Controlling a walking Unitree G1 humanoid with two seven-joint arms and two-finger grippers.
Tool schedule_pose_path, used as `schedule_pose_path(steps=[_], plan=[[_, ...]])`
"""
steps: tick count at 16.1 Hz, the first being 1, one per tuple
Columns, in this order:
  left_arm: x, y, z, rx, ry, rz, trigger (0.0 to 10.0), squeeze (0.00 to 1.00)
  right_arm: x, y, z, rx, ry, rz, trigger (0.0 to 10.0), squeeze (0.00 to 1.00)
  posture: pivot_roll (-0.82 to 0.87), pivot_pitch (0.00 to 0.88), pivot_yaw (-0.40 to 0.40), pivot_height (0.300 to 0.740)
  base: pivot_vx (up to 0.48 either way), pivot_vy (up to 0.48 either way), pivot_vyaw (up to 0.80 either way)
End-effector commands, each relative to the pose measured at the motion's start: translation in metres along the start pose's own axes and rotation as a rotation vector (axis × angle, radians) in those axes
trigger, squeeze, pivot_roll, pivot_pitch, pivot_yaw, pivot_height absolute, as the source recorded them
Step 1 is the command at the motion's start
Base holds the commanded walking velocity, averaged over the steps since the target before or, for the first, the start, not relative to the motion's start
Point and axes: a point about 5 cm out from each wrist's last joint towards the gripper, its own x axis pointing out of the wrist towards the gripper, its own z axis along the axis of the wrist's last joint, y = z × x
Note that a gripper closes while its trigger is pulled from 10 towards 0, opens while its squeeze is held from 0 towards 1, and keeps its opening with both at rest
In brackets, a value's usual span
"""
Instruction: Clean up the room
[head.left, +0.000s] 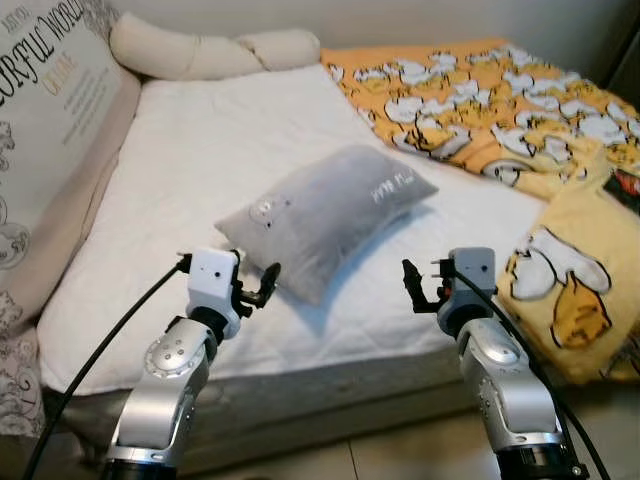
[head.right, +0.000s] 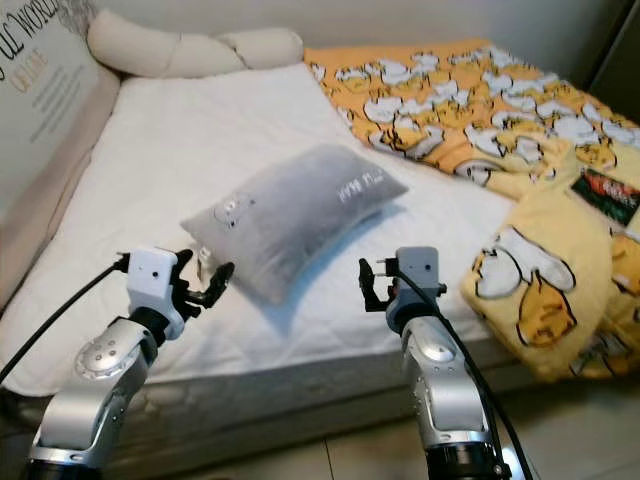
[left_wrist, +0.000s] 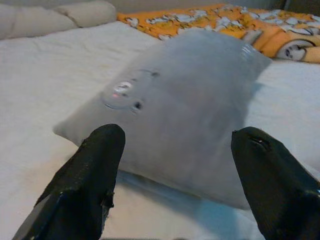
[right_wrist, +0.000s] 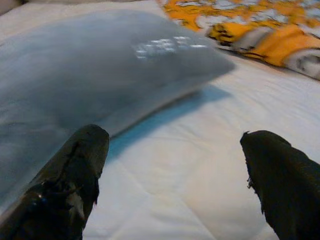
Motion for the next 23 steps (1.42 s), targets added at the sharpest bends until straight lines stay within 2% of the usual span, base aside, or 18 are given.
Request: schedule_pose_path(steps=[1,3,6,21,23], plan=[[-0.0036,0.0100,-0.0005,0.014,0.007,0.034,10.0,0.00,0.0023,0.0164,0.0066,-0.019,-0.026,0.068,10.0,0.00,0.05,0.000,0.010,0.740,0.300,0.000,0.80],[-0.0035,0.0097,-0.0006,0.014,0.007,0.034,10.0,0.00,0.0022,0.0169,0.0065,-0.022,-0.027,0.076,10.0,0.00,0.05,0.000,0.010,0.740,0.298,0.000,0.80],[-0.0031,0.0096,0.0000,0.015,0.006,0.034,10.0,0.00,0.0019,0.0089,0.0058,0.035,-0.028,0.028,10.0,0.00,0.05,0.000,0.011,0.740,0.295,0.000,0.27],[0.0030,0.0087,0.0030,0.014,-0.004,0.035,10.0,0.00,0.0059,0.0110,0.0063,-0.040,-0.021,0.060,10.0,0.00,0.05,0.000,0.007,0.740,0.293,0.000,0.00],[0.0032,0.0088,0.0033,0.015,-0.005,0.035,10.0,0.00,0.0061,0.0108,0.0063,-0.046,-0.021,0.057,10.0,0.00,0.05,0.000,0.009,0.740,0.291,0.000,0.70]])
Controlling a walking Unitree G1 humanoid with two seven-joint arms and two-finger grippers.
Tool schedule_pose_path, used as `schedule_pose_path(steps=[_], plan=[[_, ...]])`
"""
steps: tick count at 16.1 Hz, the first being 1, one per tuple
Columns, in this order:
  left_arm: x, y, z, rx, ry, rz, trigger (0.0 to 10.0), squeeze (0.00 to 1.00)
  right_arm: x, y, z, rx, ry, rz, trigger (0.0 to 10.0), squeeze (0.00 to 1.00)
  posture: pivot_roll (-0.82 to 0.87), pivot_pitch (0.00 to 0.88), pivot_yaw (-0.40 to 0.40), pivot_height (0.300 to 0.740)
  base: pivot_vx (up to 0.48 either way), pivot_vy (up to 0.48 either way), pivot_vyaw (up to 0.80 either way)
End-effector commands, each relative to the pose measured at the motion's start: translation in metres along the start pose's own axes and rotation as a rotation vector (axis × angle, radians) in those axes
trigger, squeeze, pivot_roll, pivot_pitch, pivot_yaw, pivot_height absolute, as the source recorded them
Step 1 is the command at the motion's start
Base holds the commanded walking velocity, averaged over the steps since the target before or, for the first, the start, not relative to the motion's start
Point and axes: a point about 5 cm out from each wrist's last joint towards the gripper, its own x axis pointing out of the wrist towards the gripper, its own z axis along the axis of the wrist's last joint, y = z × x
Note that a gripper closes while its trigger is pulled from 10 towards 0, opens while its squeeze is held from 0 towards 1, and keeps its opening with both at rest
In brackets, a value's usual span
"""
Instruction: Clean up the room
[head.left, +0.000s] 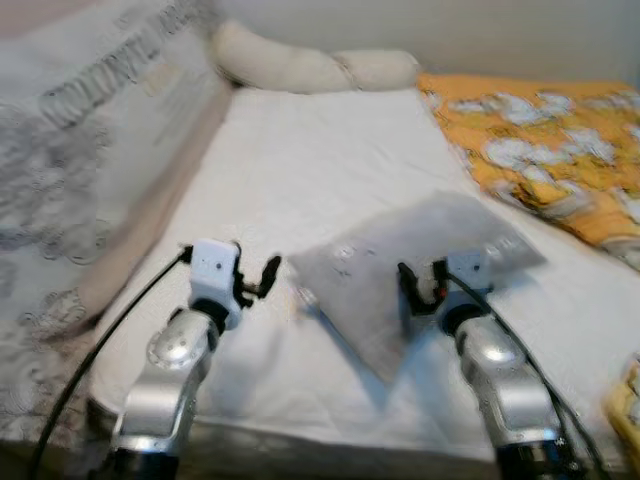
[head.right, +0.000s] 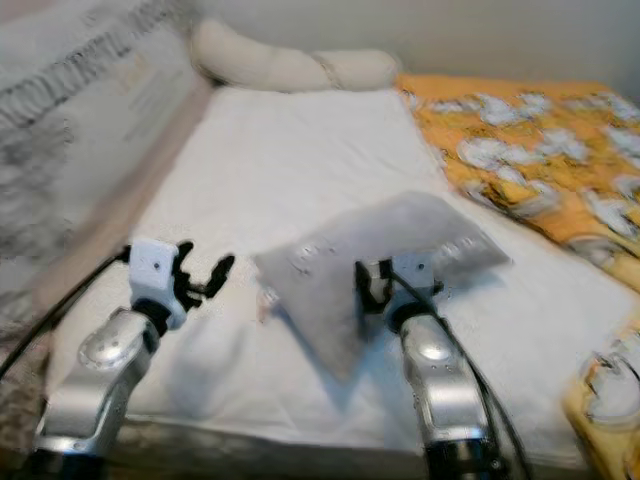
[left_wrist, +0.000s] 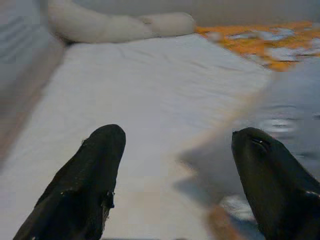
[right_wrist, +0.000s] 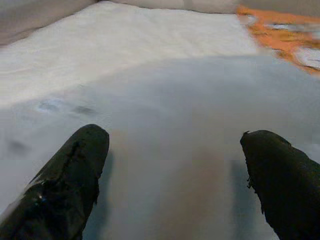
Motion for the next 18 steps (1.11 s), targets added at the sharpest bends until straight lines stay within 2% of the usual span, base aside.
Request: schedule_pose_path(steps=[1,6,8,9,10,11,12,13,15,17,18], plan=[[0.000,0.002,-0.001,0.004,0.005,0.010,10.0,0.00,0.001,0.002,0.006,-0.008,-0.026,0.006,10.0,0.00,0.05,0.000,0.006,0.740,0.292,0.000,0.61],[0.001,0.003,-0.001,0.009,0.009,0.017,10.0,0.00,0.003,-0.003,0.006,0.014,-0.024,-0.011,10.0,0.00,0.05,0.000,0.011,0.740,0.110,0.000,0.00],[0.000,0.003,0.000,0.018,0.005,0.019,10.0,0.00,0.001,-0.009,0.008,0.075,-0.050,-0.042,10.0,0.00,0.06,0.000,-0.001,0.740,0.000,0.000,0.00],[0.001,0.004,0.001,0.023,0.004,0.020,10.0,0.00,0.000,-0.014,0.011,0.102,-0.076,-0.080,10.0,0.22,0.06,0.000,-0.001,0.740,0.000,0.000,0.00],[0.000,0.004,0.001,0.032,0.007,0.012,10.0,0.00,0.000,-0.017,0.012,0.111,-0.087,-0.108,10.0,1.00,0.06,0.000,0.004,0.740,0.000,0.000,0.00],[0.000,0.001,0.000,0.068,0.016,-0.014,10.0,0.00,0.000,-0.025,0.017,0.124,-0.130,-0.169,10.0,1.00,0.06,0.000,0.003,0.740,0.000,0.000,0.00],[-0.001,0.000,0.000,0.079,0.019,-0.025,10.0,0.00,-0.002,-0.035,0.019,0.101,-0.153,-0.238,10.0,1.00,0.06,0.000,0.010,0.740,0.000,0.000,0.00],[-0.002,-0.001,0.000,0.078,0.019,-0.030,10.0,0.00,-0.004,-0.043,0.019,0.143,-0.168,-0.244,10.0,1.00,0.06,0.000,0.012,0.740,0.000,0.000,0.00],[-0.005,-0.001,0.000,0.086,0.020,-0.039,10.0,0.00,-0.008,-0.060,0.014,0.163,-0.121,-0.330,10.0,1.00,0.07,0.000,0.007,0.740,0.000,0.000,0.00],[-0.007,0.001,0.003,0.101,0.014,-0.049,10.0,0.00,-0.015,-0.080,0.002,0.243,-0.077,-0.412,10.0,1.00,0.06,0.000,0.011,0.740,0.000,0.000,0.00],[-0.009,0.002,0.003,0.105,0.016,-0.054,10.0,0.00,-0.017,-0.083,-0.001,0.279,-0.064,-0.436,10.0,1.00,0.06,0.000,0.011,0.740,0.000,0.000,0.00]])
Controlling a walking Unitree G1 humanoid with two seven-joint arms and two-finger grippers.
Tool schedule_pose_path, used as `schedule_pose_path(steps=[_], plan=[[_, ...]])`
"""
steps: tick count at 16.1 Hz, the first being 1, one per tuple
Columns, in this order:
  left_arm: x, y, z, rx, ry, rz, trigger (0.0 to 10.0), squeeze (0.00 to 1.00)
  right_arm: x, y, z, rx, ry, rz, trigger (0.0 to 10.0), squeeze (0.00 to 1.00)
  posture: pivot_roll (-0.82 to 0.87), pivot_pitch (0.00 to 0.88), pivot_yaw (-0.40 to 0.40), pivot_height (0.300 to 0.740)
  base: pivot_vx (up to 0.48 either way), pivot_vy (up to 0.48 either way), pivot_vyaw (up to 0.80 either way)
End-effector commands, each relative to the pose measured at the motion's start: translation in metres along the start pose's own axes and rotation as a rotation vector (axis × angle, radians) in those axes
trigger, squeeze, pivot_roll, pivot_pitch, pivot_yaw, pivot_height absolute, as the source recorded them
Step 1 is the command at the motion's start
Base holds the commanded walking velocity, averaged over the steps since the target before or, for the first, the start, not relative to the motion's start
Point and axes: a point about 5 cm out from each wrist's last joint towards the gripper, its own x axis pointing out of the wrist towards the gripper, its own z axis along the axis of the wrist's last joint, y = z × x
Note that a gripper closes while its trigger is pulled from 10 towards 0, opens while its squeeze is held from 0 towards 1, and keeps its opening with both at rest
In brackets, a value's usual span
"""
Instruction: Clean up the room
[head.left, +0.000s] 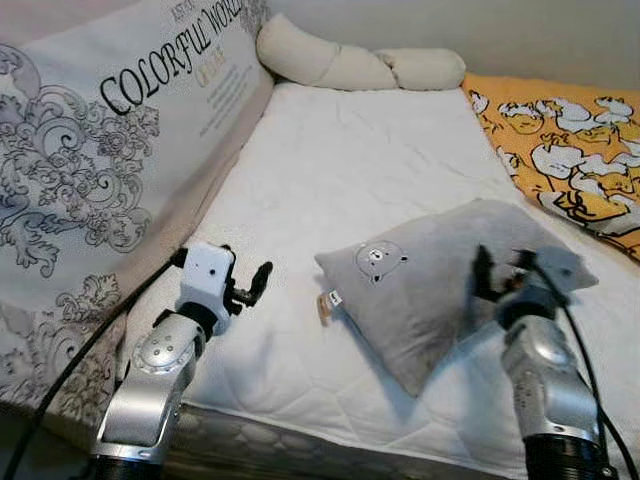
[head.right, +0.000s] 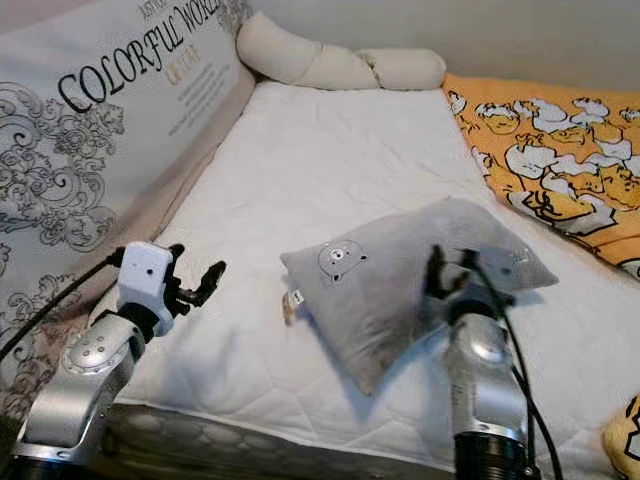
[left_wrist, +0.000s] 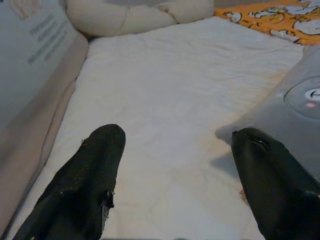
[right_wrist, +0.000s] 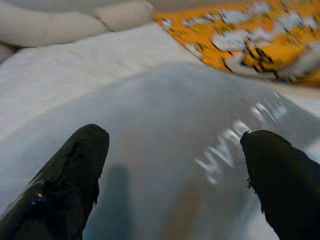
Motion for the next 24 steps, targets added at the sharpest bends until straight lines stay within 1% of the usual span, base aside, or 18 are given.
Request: schedule_pose_path(steps=[1,2,4,5,6,7,9,10,11,13,15,16,17,18,19,21,22,24], plan=[[-0.003,0.001,0.000,0.018,0.003,-0.016,10.0,0.00,-0.001,-0.005,-0.005,0.058,0.031,-0.031,10.0,1.00,0.06,0.000,0.014,0.740,0.000,0.000,0.00],[-0.004,0.003,-0.002,0.042,0.015,-0.028,10.0,0.00,-0.001,-0.012,-0.010,0.199,0.063,-0.078,10.0,1.00,0.05,0.000,0.019,0.740,0.000,0.000,0.00],[-0.003,0.004,0.002,0.049,0.004,-0.051,10.0,0.00,-0.005,-0.022,-0.018,0.392,0.111,-0.153,10.0,1.00,0.06,0.000,0.015,0.740,0.000,0.000,0.00],[-0.002,0.004,0.003,0.051,0.000,-0.060,10.0,0.00,-0.006,-0.023,-0.021,0.417,0.122,-0.155,10.0,1.00,0.06,0.000,0.015,0.740,0.000,0.000,0.00],[-0.001,0.003,0.005,0.062,0.002,-0.095,10.0,0.00,-0.009,-0.023,-0.028,0.504,0.134,-0.143,10.0,1.00,0.05,0.000,0.020,0.740,0.000,0.000,0.00],[-0.001,0.001,0.005,0.062,0.006,-0.142,10.0,0.00,-0.013,-0.021,-0.033,0.585,0.133,-0.081,10.0,1.00,0.05,0.000,0.020,0.740,0.000,0.000,0.00],[-0.002,0.001,0.005,0.072,0.017,-0.203,10.0,0.00,-0.021,-0.018,-0.049,0.680,0.201,0.004,10.0,1.00,0.05,0.000,0.033,0.740,0.000,0.000,0.00],[-0.002,0.001,0.004,0.074,0.028,-0.232,10.0,0.00,-0.027,-0.017,-0.058,0.686,0.244,0.049,10.0,1.00,0.04,0.000,0.038,0.740,0.000,0.000,0.00],[-0.002,0.000,0.004,0.082,0.038,-0.263,10.0,0.00,-0.032,-0.020,-0.068,0.695,0.278,0.010,10.0,1.00,0.05,0.000,0.044,0.740,0.000,0.000,0.00],[-0.002,-0.003,0.006,0.096,0.049,-0.322,10.0,0.00,-0.034,-0.028,-0.077,0.752,0.299,-0.066,10.0,1.00,0.04,0.000,0.056,0.740,0.000,0.000,0.00],[-0.003,-0.007,0.007,0.096,0.047,-0.389,10.0,0.00,-0.033,-0.036,-0.076,0.826,0.262,-0.089,10.0,1.00,0.04,0.000,0.072,0.740,0.000,0.000,0.00],[-0.004,-0.009,0.007,0.088,0.050,-0.429,10.0,0.00,-0.030,-0.037,-0.069,0.863,0.215,-0.057,10.0,1.00,0.03,0.000,0.085,0.740,0.000,0.000,0.00],[-0.004,-0.009,0.006,0.086,0.052,-0.441,10.0,0.00,-0.029,-0.037,-0.067,0.873,0.201,-0.044,10.0,1.00,0.03,0.000,0.087,0.740,0.000,0.000,0.00],[-0.004,-0.012,0.009,0.062,0.057,-0.500,10.0,0.00,-0.025,-0.030,-0.059,0.916,0.157,0.061,10.0,1.00,0.02,0.000,0.094,0.740,0.000,0.000,0.00],[-0.003,-0.014,0.010,0.046,0.065,-0.544,10.0,0.00,-0.017,-0.023,-0.059,0.948,0.164,0.111,10.0,1.00,0.02,0.000,0.106,0.740,0.000,0.000,0.00],[0.000,-0.013,0.011,0.065,0.070,-0.557,10.0,0.00,-0.005,-0.012,-0.070,0.954,0.251,0.111,10.0,1.00,0.02,0.000,0.114,0.740,0.000,0.000,0.00],[0.002,-0.011,0.011,0.061,0.070,-0.555,10.0,0.00,0.002,-0.001,-0.078,0.959,0.305,0.102,10.0,1.00,0.03,0.000,0.125,0.740,0.000,0.000,0.00],[0.003,-0.011,0.012,0.068,0.073,-0.564,10.0,0.00,0.012,0.010,-0.077,0.981,0.322,0.083,10.0,1.00,0.03,0.000,0.128,0.740,0.000,0.000,0.00]])
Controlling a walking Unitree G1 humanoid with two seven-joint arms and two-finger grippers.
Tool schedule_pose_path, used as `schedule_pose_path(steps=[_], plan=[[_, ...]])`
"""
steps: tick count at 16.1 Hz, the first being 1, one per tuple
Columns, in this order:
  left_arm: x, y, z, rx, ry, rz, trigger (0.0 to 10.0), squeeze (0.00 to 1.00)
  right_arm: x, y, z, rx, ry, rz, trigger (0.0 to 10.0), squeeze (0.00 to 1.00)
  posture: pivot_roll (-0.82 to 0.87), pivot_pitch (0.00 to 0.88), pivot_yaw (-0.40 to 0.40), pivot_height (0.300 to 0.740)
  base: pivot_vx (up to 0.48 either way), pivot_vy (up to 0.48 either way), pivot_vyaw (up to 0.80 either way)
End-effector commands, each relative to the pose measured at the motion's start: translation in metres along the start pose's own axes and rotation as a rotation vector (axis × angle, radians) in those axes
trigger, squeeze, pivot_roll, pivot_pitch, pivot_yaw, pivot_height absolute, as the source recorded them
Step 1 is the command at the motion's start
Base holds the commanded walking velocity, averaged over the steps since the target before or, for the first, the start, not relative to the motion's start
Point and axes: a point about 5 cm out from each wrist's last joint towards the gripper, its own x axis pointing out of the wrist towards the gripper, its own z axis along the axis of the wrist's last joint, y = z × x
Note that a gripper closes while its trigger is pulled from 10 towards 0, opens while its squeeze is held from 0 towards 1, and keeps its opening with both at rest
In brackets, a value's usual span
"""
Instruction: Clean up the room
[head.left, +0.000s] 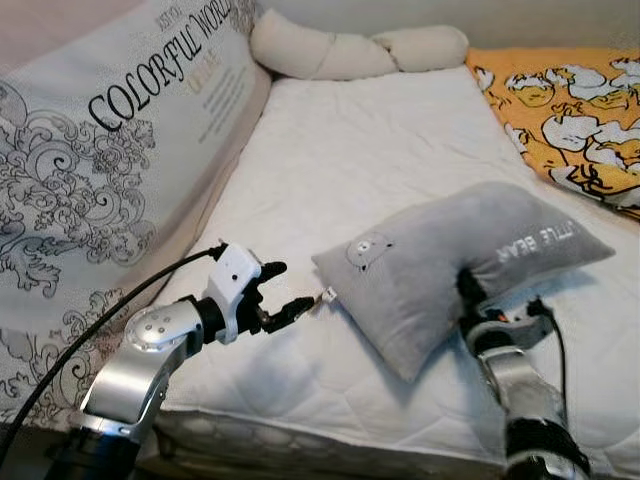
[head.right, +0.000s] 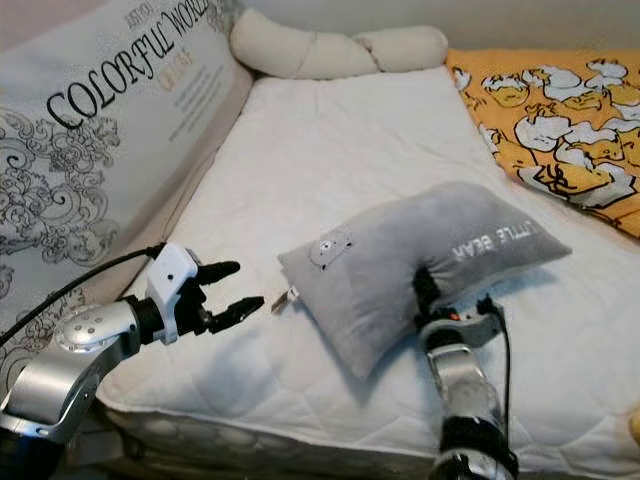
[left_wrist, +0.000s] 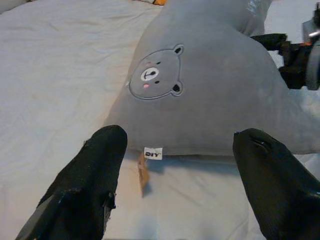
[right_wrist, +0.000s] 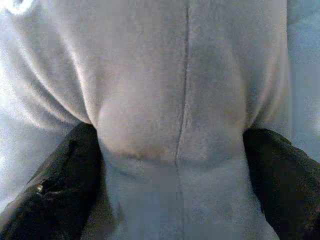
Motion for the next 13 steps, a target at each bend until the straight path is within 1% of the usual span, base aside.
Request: schedule_pose_path(steps=[1,2,3,4,6,8,9,10,13], plan=[[-0.001,0.004,0.002,0.010,0.013,-0.001,10.0,0.00,0.004,0.002,-0.009,0.004,0.021,-0.021,10.0,0.29,0.04,0.000,0.123,0.740,0.000,0.000,0.00],[-0.001,0.005,0.003,0.012,0.010,0.003,10.0,0.00,0.008,0.008,-0.008,0.005,0.014,0.001,5.7,0.00,0.05,0.000,0.111,0.740,0.000,0.000,0.00],[-0.002,0.005,0.003,0.013,0.009,0.007,10.0,0.00,0.011,0.012,-0.010,-0.019,0.025,0.013,1.6,0.00,0.05,0.000,0.108,0.740,0.000,0.000,0.00],[-0.002,0.004,0.002,0.016,0.011,0.006,10.0,0.00,0.014,0.014,-0.012,-0.045,0.041,0.020,0.0,0.00,0.05,0.000,0.099,0.740,0.000,0.000,0.00],[-0.002,0.003,0.001,0.018,0.013,0.010,10.0,0.00,0.016,0.015,-0.013,-0.031,0.039,0.022,0.0,0.00,0.05,0.000,0.095,0.740,0.000,0.000,0.00],[0.000,0.000,-0.003,0.007,0.017,0.008,10.0,0.00,0.017,0.010,-0.016,-0.070,0.069,-0.050,0.0,0.00,0.05,0.000,0.096,0.740,0.000,0.000,0.00],[0.001,-0.001,-0.003,0.007,0.017,0.007,10.0,0.00,0.018,0.008,-0.017,-0.120,0.076,-0.080,0.0,0.00,0.05,0.000,0.086,0.740,0.000,0.000,0.00],[0.003,0.001,-0.001,-0.001,0.001,0.023,10.0,0.00,0.019,0.007,-0.020,-0.118,0.090,-0.119,0.0,0.00,0.05,0.000,0.083,0.740,0.000,0.000,0.00],[0.002,-0.001,-0.004,-0.004,0.008,0.015,10.0,0.00,0.022,0.011,-0.020,-0.121,0.091,-0.120,0.0,0.00,0.04,0.000,0.085,0.740,0.000,0.000,0.00]])
